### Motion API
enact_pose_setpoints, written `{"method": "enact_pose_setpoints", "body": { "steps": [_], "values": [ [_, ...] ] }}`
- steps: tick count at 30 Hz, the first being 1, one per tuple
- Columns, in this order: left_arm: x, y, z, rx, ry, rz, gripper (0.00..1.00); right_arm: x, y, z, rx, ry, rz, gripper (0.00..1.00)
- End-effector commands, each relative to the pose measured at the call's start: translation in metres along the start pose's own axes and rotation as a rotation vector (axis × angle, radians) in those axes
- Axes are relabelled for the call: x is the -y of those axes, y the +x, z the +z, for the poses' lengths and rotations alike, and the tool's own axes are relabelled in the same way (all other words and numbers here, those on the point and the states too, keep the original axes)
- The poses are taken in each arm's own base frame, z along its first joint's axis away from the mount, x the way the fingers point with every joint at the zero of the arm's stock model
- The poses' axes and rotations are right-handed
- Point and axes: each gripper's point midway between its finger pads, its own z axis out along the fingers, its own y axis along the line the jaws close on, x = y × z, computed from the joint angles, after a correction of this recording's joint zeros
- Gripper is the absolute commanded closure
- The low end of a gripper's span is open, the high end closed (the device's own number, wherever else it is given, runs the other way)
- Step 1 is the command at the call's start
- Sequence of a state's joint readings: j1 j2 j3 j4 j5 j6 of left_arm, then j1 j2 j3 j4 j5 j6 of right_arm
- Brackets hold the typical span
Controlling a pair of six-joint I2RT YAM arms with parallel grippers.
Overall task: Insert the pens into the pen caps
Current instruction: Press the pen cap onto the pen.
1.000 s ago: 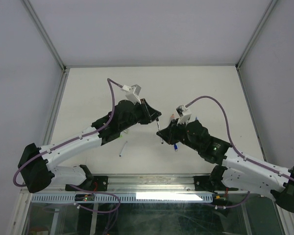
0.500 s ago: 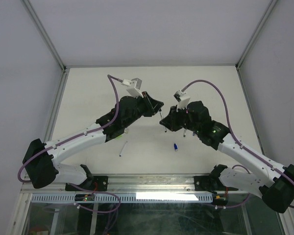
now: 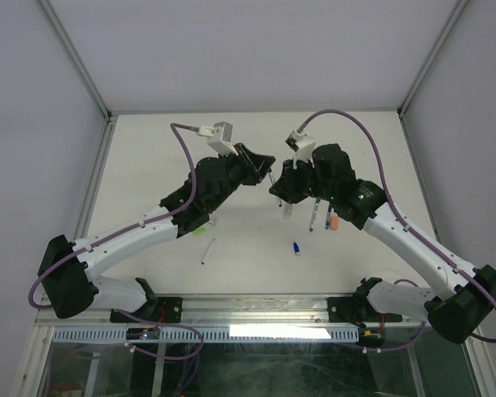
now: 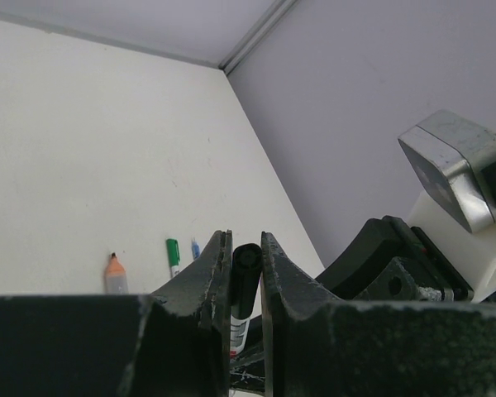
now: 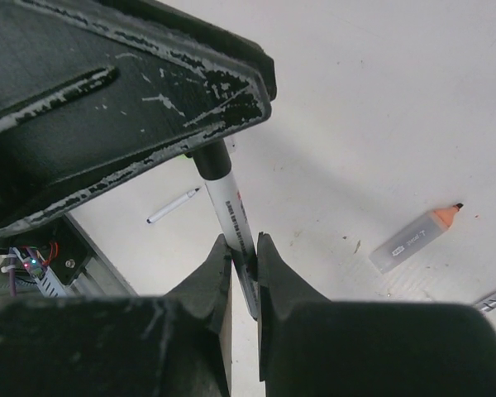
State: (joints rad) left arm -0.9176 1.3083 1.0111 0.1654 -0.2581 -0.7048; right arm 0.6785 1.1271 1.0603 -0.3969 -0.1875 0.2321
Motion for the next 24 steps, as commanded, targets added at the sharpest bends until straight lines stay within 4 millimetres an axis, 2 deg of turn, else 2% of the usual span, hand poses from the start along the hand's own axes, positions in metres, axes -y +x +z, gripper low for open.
{"method": "enact_pose_setpoints", "body": {
  "steps": [1,6,9,12,17,24],
  "values": [
    [0.006,0.172,-0.075,-0.669,0.084,0.034,1.00,-0.030,-0.279,-0.125,1.019,0.016,-0.058,1.00],
    [0.003,0.178,-0.077,-0.681,0.076,0.039,1.00,-0.040,-0.312,-0.145,1.083,0.010,-0.082,1.00],
    [0.001,0.170,-0.078,-0.651,0.065,0.050,1.00,-0.041,-0.311,-0.141,1.046,0.012,-0.079,1.00],
    [0.001,0.155,-0.077,-0.609,0.055,0.077,1.00,-0.031,-0.281,-0.124,0.958,0.022,-0.045,1.00],
    [0.006,0.140,-0.079,-0.587,0.076,0.073,1.00,-0.024,-0.212,-0.093,0.787,-0.033,0.014,1.00],
    [-0.004,0.156,-0.080,-0.634,0.058,0.054,1.00,-0.018,-0.124,-0.066,0.648,-0.096,0.070,1.00]
  ]
}}
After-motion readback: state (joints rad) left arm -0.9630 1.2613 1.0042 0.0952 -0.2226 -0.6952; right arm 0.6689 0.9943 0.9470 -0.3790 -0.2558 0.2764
